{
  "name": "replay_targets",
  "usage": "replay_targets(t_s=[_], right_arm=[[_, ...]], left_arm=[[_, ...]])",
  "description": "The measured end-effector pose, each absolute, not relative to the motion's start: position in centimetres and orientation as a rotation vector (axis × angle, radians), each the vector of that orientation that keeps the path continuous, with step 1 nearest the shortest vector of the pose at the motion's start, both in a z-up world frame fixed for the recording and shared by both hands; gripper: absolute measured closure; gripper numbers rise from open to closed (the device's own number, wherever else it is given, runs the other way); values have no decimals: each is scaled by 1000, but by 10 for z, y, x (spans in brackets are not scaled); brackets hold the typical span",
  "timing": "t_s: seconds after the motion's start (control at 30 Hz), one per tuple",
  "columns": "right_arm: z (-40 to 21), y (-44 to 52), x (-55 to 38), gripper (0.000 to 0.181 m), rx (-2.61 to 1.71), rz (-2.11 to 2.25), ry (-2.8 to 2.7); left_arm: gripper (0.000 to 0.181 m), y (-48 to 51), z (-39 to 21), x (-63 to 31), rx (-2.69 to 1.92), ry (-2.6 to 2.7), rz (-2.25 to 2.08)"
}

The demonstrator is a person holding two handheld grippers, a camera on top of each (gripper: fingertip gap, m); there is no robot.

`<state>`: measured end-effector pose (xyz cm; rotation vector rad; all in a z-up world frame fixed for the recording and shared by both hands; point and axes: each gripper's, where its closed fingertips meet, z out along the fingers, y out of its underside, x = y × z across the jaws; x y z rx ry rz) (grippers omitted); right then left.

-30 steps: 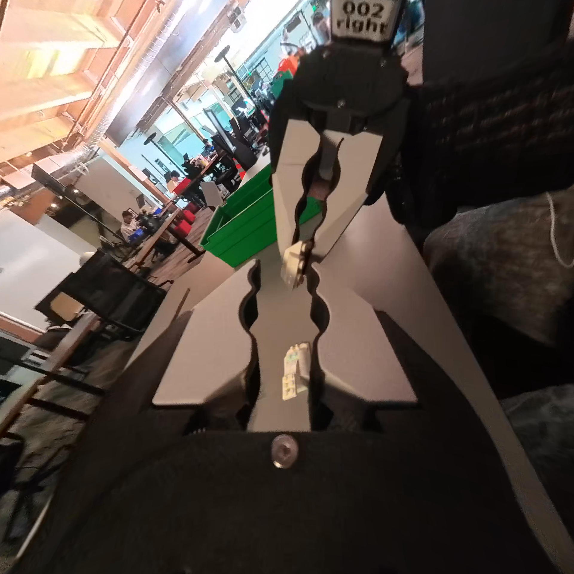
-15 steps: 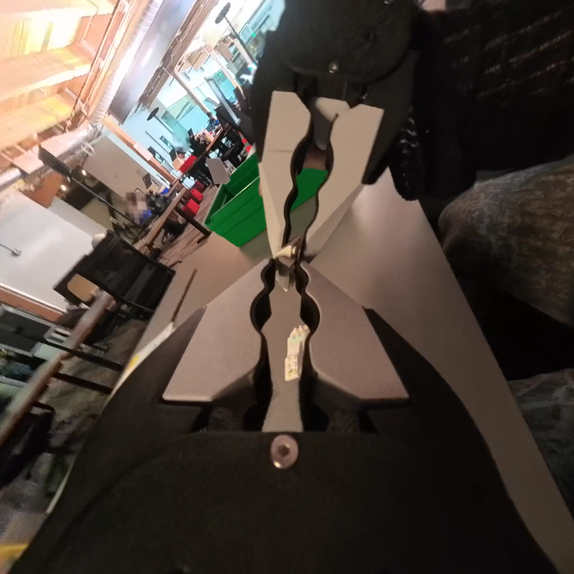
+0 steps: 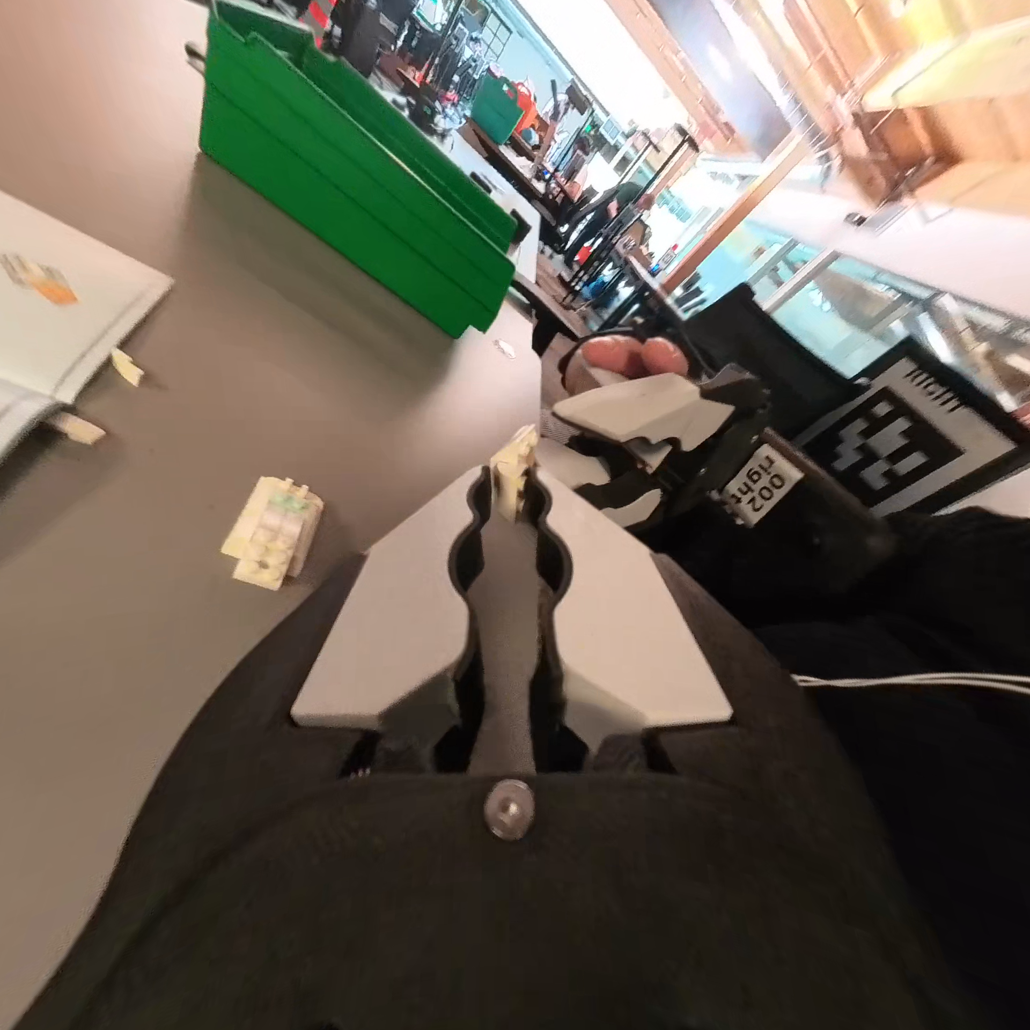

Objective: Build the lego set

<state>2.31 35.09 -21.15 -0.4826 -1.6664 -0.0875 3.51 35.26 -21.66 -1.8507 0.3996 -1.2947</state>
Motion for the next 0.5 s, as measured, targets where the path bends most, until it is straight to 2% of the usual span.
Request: replay_targets(t_s=[0.2, 0.23, 0.33, 0.5], right_arm=[[-235, 353, 14, 123, -545, 1, -1754], [-238, 354, 13, 125, -569, 32, -1764], [-236, 357, 10, 150, -625, 124, -1748], [-236, 370, 5, 151, -707, 239, -1719]], left_arm=[[169, 356, -230, 35, -1895, 339, -1392], [169, 357, -232, 35, -1905, 339, -1385], [170, 361, -235, 34, -1913, 339, -1380], [170, 373, -237, 29, -1900, 306, -1389]])
